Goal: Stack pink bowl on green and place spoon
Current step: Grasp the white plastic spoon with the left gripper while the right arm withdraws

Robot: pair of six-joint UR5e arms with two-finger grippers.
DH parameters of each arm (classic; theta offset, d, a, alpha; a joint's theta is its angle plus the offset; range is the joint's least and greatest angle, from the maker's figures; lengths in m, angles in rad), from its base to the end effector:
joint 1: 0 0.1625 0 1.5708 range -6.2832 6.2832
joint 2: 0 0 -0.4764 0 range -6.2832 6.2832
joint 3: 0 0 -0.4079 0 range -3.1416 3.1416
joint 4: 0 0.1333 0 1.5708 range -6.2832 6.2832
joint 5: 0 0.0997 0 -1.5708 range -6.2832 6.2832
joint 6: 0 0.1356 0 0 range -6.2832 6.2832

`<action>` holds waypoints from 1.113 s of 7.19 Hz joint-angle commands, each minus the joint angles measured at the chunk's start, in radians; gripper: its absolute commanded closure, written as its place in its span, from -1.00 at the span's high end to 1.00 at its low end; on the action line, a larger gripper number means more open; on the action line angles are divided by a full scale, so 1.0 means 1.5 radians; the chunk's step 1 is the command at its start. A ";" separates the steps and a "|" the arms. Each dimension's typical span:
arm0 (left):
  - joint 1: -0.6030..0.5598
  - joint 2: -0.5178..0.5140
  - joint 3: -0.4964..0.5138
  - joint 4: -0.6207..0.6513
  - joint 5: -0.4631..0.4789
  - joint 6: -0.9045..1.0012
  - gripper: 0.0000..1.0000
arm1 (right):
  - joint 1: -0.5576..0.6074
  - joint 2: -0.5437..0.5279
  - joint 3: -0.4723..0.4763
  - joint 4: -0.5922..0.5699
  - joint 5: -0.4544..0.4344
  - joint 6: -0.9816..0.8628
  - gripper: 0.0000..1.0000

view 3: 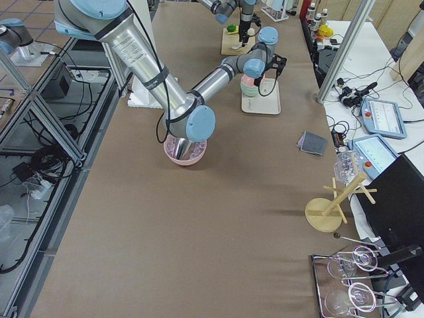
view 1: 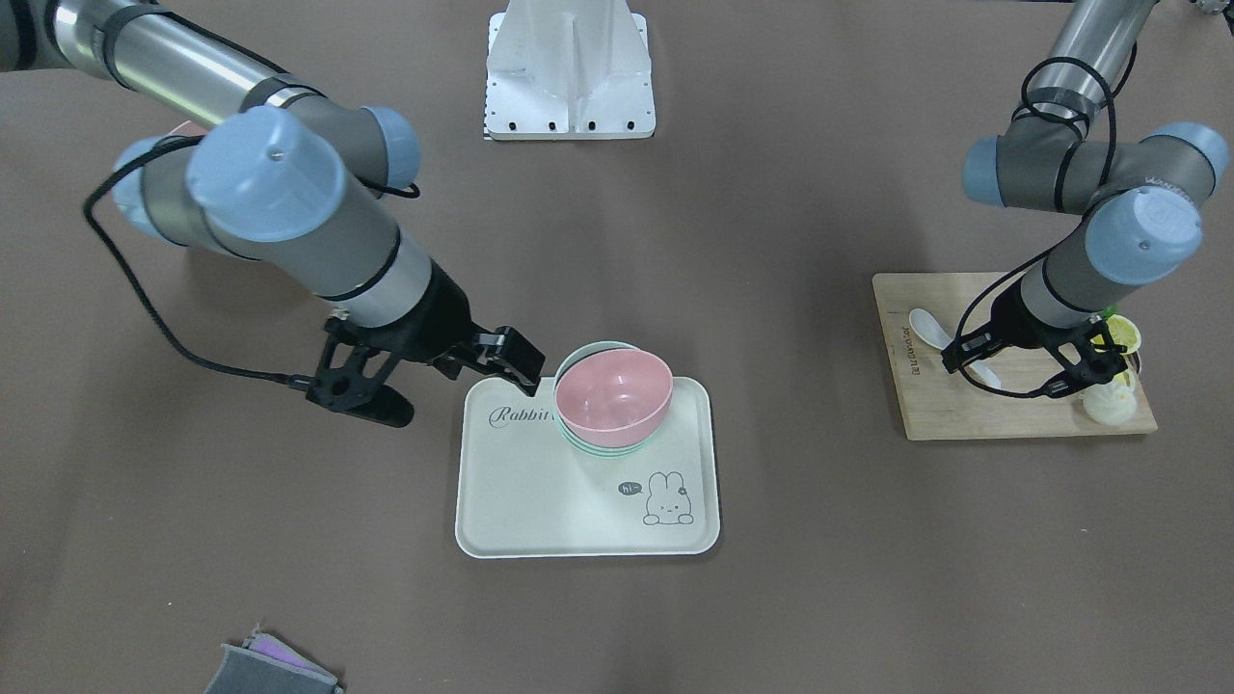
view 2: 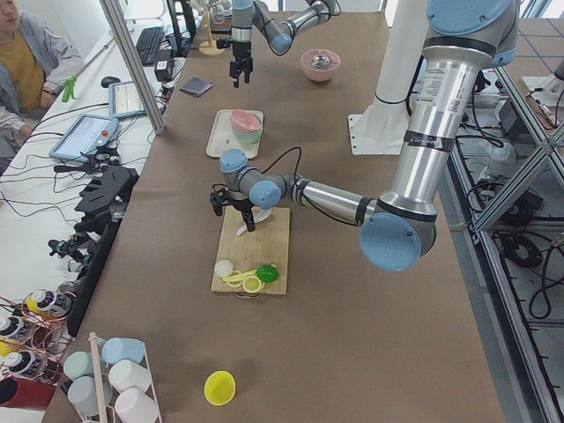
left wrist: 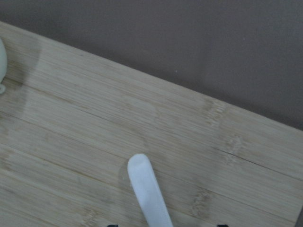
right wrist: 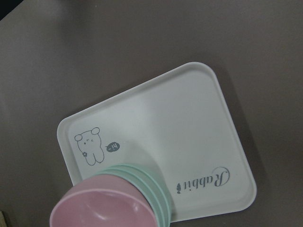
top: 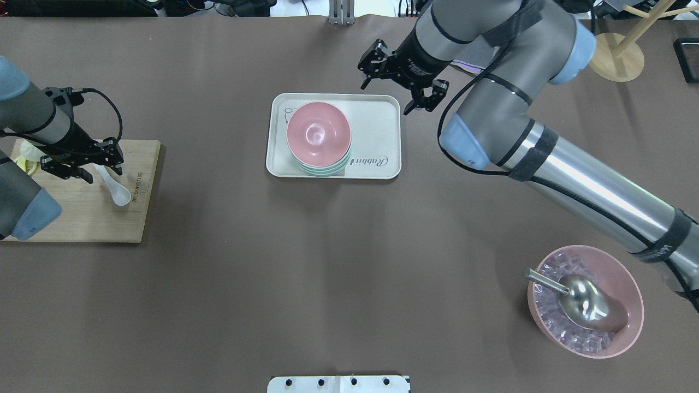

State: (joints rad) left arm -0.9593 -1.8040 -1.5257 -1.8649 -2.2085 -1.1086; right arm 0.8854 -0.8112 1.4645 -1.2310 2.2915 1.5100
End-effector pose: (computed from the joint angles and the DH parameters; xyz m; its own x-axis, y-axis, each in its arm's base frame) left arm 0.3299 -0.5621 0.6000 0.6779 -0.3428 -0.6503 0.2202 0.9387 -0.2653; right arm -0.4672 -0.6407 0.2321 0.3591 0.3671 0.8581 -0.2103 0.9276 -0.3088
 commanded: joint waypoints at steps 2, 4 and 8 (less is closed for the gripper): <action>0.000 -0.001 0.008 -0.009 0.000 -0.025 -0.27 | 0.095 -0.092 0.045 0.001 0.101 -0.069 1.00; 0.001 -0.002 0.005 -0.009 -0.002 -0.055 -0.84 | 0.130 -0.121 0.050 -0.003 0.134 -0.113 1.00; 0.000 -0.073 -0.010 0.004 -0.064 -0.128 -1.00 | 0.196 -0.144 0.054 -0.004 0.194 -0.126 1.00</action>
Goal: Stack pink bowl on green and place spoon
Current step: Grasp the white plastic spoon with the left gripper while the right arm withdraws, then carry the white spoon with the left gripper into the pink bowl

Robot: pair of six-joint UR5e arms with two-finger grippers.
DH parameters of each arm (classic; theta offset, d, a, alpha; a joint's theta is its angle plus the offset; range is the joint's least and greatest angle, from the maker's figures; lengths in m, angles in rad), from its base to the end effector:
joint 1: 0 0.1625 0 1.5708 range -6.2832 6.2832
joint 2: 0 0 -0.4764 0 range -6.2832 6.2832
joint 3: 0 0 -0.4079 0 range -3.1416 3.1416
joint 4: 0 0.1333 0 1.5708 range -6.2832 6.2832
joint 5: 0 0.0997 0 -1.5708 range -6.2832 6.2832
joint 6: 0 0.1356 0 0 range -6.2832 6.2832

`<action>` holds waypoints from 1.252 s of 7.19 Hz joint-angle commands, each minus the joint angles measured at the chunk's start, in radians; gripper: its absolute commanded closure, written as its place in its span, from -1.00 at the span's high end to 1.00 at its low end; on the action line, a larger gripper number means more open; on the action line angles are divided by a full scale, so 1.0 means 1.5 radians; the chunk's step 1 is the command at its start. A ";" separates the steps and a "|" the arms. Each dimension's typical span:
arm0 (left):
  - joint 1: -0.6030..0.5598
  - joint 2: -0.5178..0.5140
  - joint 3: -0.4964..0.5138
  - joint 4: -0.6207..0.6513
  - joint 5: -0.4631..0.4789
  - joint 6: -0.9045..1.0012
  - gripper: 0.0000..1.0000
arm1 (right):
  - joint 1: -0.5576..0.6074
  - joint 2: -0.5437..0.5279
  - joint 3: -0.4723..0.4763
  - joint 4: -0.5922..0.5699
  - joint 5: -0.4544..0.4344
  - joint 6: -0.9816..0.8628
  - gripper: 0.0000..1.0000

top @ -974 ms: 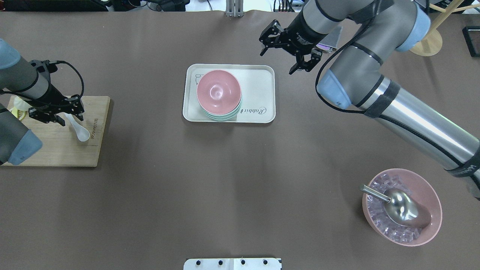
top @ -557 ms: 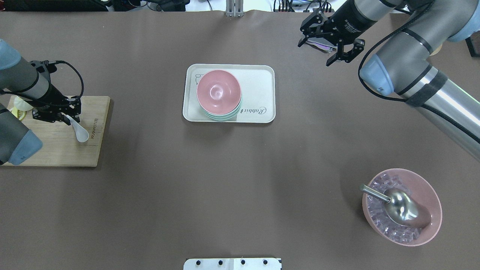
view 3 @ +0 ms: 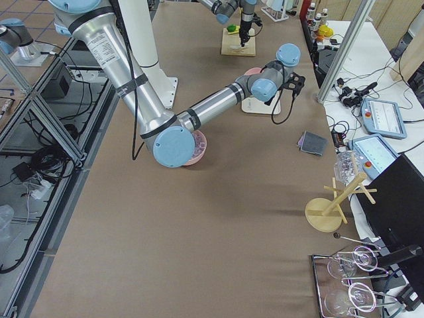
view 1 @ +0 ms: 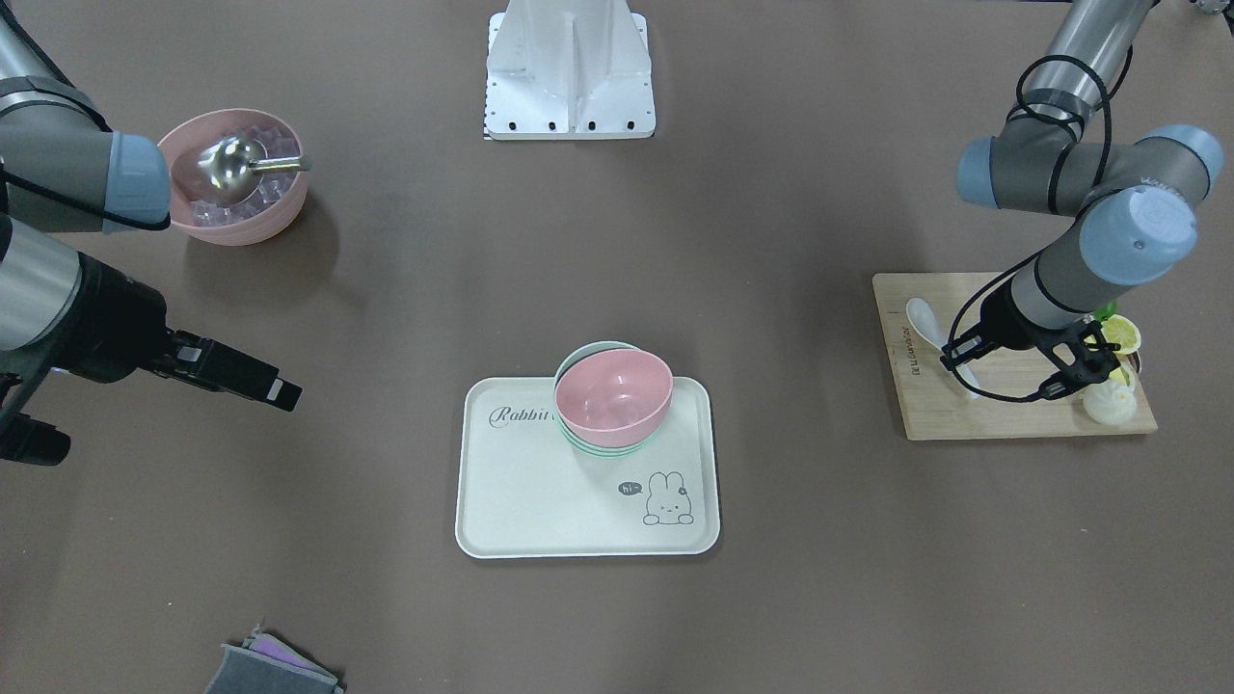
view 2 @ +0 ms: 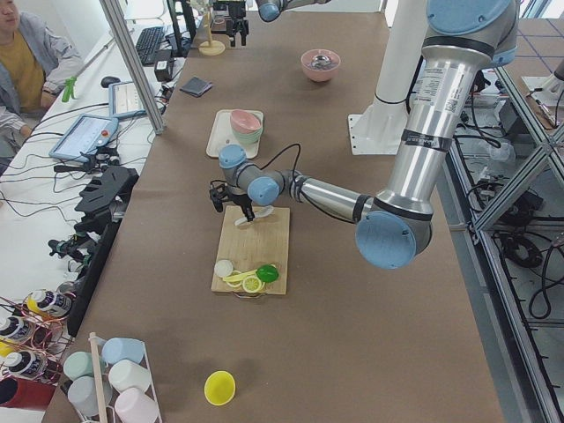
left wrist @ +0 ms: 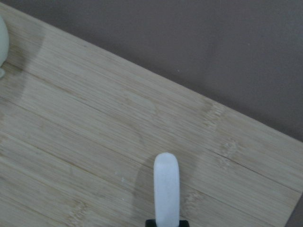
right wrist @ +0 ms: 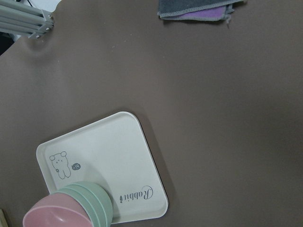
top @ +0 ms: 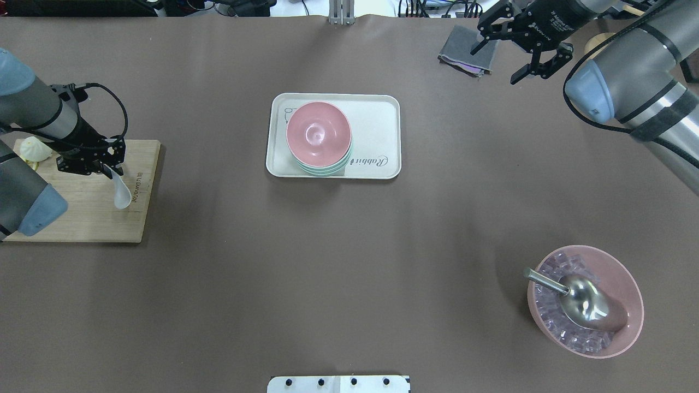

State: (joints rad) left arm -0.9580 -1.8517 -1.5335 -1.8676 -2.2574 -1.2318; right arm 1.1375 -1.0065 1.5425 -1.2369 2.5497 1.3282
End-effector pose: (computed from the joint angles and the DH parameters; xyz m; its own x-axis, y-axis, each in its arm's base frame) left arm 0.3451 -0.5732 0.5605 0.6131 -0.4249 -0.6660 0.2558 0.9044 -0.3416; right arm -0.2866 -0.6691 0.3293 0.3205 0.3736 0.8704 -0.1680 0.9268 -0.3359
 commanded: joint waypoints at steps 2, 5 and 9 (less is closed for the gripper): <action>0.014 -0.147 -0.001 0.006 -0.030 -0.167 -1.00 | 0.067 -0.093 0.024 -0.001 0.025 -0.143 1.00; 0.031 -0.297 0.031 0.006 -0.016 -0.234 -1.00 | 0.077 -0.137 0.023 0.001 -0.005 -0.223 1.00; 0.120 -0.352 0.068 -0.054 0.124 -0.245 -1.00 | 0.082 -0.194 0.018 0.000 -0.047 -0.361 1.00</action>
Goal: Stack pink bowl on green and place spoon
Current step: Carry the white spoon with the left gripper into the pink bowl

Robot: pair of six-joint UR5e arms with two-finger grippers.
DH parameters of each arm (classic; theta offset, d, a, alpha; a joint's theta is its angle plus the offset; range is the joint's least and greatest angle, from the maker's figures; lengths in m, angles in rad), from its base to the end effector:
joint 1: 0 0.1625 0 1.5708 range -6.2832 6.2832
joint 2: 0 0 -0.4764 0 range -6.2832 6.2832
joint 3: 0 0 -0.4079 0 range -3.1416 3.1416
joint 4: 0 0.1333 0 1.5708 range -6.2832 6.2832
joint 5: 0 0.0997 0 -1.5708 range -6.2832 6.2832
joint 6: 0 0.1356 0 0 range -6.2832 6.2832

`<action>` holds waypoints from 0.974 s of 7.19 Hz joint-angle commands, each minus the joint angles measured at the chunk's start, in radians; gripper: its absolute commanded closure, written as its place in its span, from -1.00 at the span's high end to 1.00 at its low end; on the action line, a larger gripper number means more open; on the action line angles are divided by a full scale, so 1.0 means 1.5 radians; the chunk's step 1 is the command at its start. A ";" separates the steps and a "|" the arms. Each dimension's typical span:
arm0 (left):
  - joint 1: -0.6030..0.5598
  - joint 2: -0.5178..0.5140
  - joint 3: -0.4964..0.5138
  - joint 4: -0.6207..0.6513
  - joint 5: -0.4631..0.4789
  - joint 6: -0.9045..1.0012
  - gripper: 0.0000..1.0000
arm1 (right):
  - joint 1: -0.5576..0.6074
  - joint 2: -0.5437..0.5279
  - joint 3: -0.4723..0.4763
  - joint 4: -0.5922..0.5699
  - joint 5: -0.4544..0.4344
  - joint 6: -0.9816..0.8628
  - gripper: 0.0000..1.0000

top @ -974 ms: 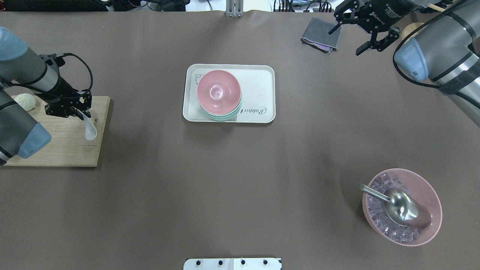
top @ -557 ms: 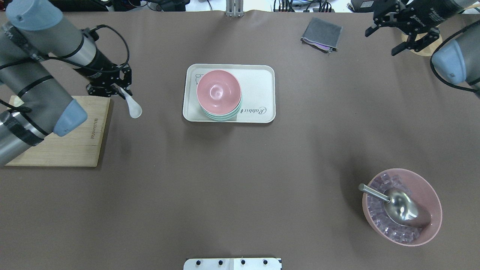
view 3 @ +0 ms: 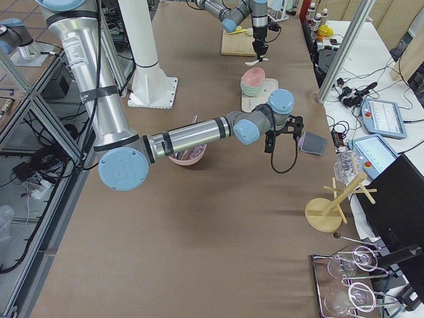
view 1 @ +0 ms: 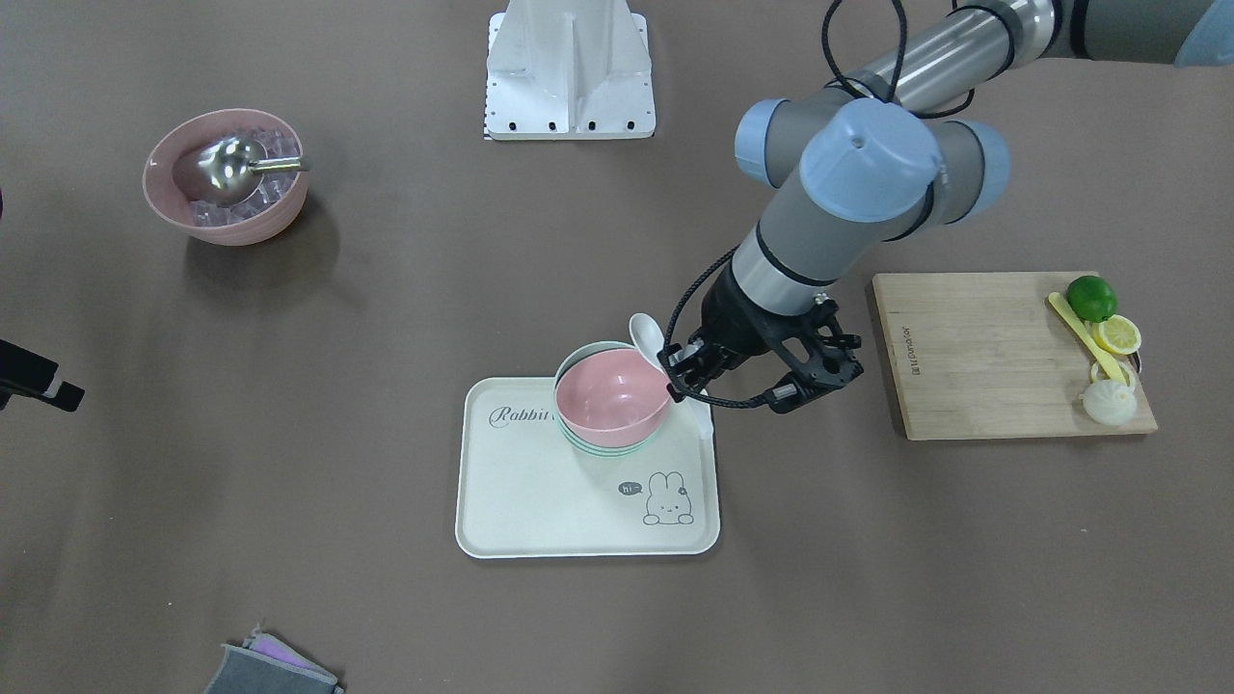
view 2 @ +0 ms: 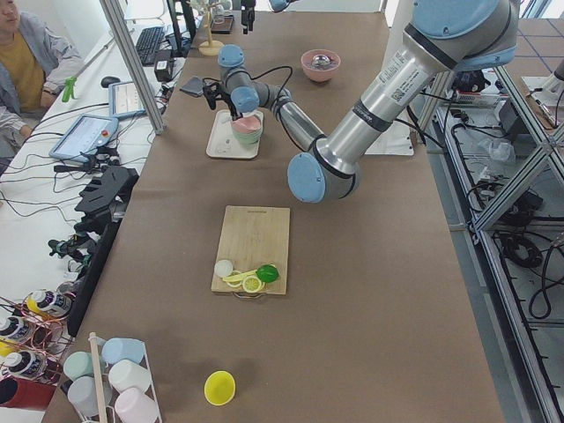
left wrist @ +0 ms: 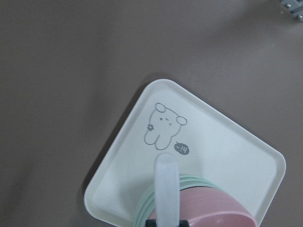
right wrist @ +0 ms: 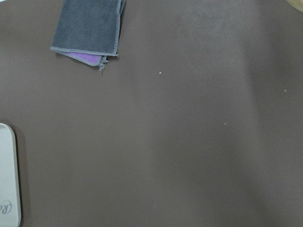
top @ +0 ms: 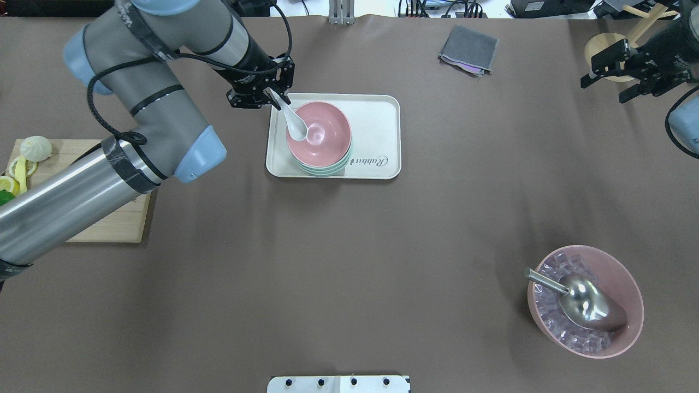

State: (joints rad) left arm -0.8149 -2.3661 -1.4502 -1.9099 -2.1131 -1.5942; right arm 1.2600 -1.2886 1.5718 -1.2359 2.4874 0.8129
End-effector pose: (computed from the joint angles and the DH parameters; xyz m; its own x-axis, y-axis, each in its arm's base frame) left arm 0.5095 -0.6328 0.2180 0.3550 -0.4058 -0.8422 0.3311 0.8971 -0.2926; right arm -0.1753 -0.6299 0.5156 0.4826 0.1347 0.8654 -0.1473 0.9865 -0.0714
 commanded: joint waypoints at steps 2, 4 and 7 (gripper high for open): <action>0.027 -0.012 0.017 -0.032 0.030 -0.004 -1.00 | 0.001 -0.007 -0.004 0.000 -0.006 -0.017 1.00; 0.026 -0.011 0.029 -0.074 0.077 -0.001 -0.21 | 0.001 -0.006 -0.003 0.000 -0.006 -0.017 1.00; 0.025 -0.010 0.027 -0.075 0.077 0.001 0.94 | 0.001 -0.009 -0.004 0.001 -0.007 -0.017 1.00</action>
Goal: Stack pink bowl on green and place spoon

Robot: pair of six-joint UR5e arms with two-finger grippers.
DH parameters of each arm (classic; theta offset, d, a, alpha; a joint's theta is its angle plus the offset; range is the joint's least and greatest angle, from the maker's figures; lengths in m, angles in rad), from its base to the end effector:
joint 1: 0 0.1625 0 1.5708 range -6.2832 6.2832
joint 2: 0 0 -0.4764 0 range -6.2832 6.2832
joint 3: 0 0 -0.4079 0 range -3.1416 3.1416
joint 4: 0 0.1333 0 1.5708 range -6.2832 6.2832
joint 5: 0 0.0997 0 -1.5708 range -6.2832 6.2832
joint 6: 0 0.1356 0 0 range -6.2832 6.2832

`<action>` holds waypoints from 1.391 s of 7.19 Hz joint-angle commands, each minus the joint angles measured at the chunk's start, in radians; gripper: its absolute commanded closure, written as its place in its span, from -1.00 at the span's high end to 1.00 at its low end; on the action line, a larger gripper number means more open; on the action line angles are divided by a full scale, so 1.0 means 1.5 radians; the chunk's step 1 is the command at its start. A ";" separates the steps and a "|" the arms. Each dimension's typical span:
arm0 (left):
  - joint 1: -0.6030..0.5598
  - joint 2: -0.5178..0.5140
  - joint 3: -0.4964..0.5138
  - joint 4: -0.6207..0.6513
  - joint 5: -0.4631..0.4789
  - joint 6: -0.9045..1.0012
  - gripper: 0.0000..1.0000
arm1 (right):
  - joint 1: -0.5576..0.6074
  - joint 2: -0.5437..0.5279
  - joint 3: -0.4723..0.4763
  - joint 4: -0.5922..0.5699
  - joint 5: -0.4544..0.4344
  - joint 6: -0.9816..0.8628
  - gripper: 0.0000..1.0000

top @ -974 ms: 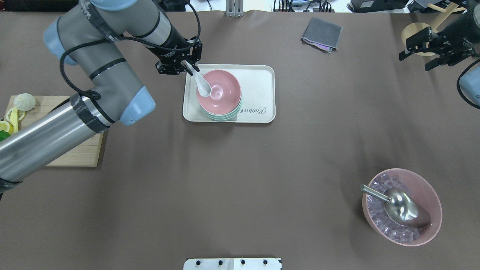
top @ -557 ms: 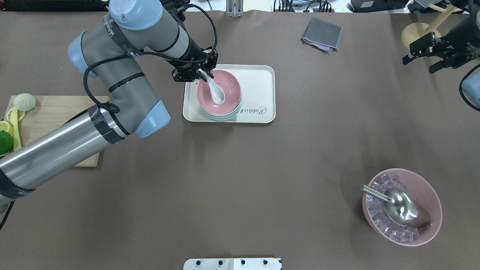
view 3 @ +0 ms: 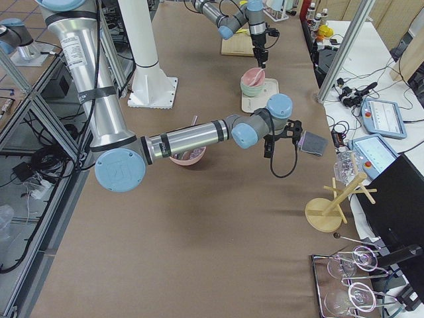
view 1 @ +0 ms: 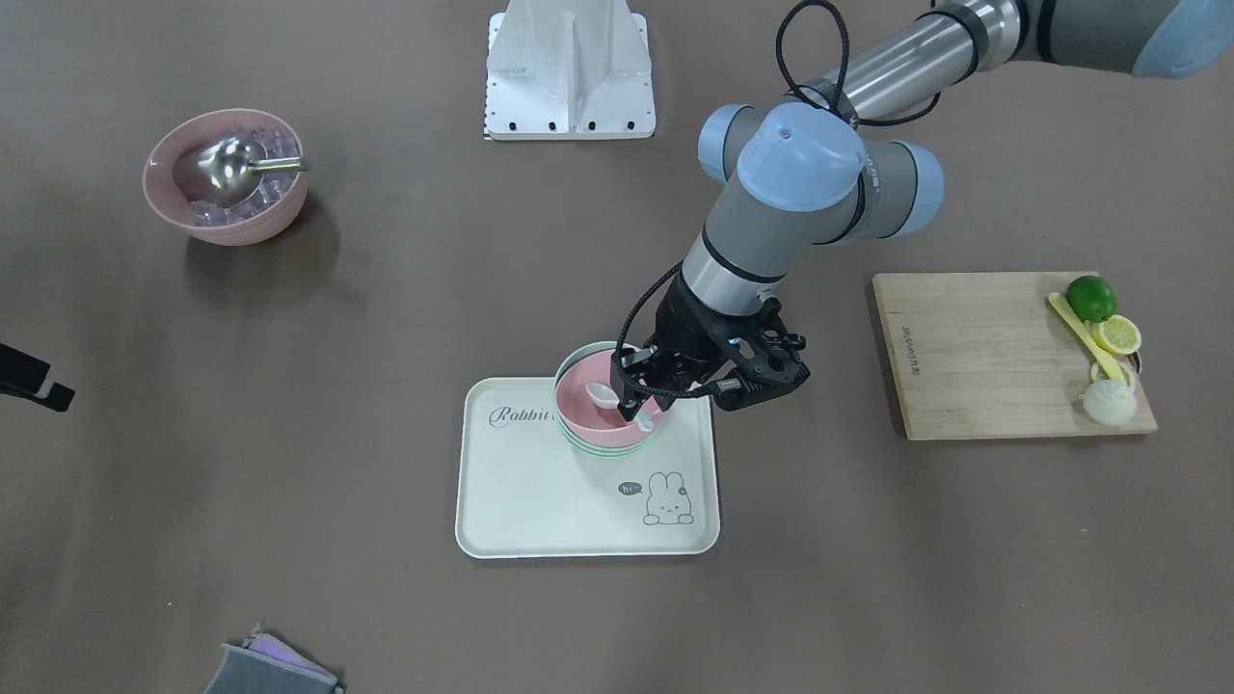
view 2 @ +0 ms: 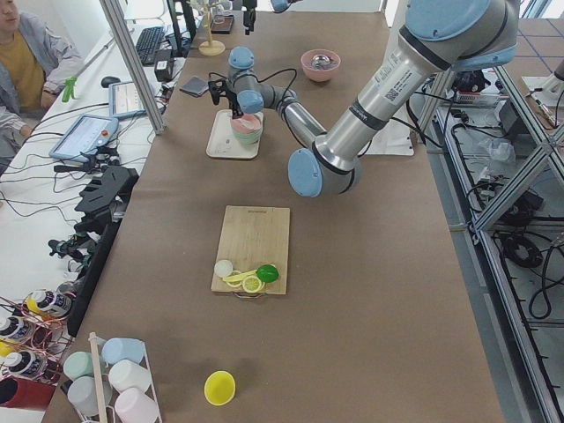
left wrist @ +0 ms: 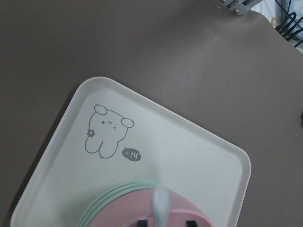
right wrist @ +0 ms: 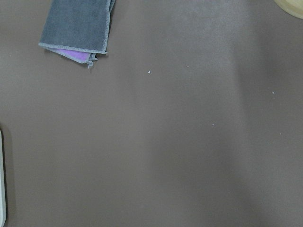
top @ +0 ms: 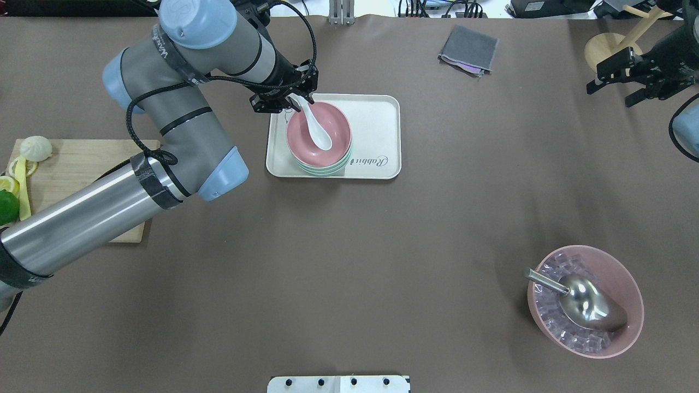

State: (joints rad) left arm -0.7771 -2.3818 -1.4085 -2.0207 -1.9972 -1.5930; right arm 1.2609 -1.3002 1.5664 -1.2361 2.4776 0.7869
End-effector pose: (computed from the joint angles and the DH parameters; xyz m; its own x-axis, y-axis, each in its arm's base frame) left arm 0.5346 -0.6341 0.2116 0.3159 -0.3390 -0.8862 0.3829 0.9001 -0.2078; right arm -0.1731 -0.6275 0.5268 0.4967 0.1242 0.8590 -0.1419 0.9880 -0.0608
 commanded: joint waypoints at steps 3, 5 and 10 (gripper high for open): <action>-0.062 0.113 -0.108 0.033 -0.090 0.037 0.94 | 0.017 -0.028 -0.002 0.002 -0.006 -0.056 1.00; -0.130 0.286 -0.238 0.127 -0.135 0.275 0.95 | 0.062 -0.093 -0.001 0.001 -0.017 -0.192 1.00; -0.336 0.633 -0.292 0.171 -0.141 1.001 0.95 | 0.094 -0.211 -0.044 0.007 -0.098 -0.495 1.00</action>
State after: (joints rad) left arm -1.1916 -1.5342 -1.8604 -1.7634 -2.2056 -0.3372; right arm 1.3961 -1.5872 1.5274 -1.2330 2.3314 0.1105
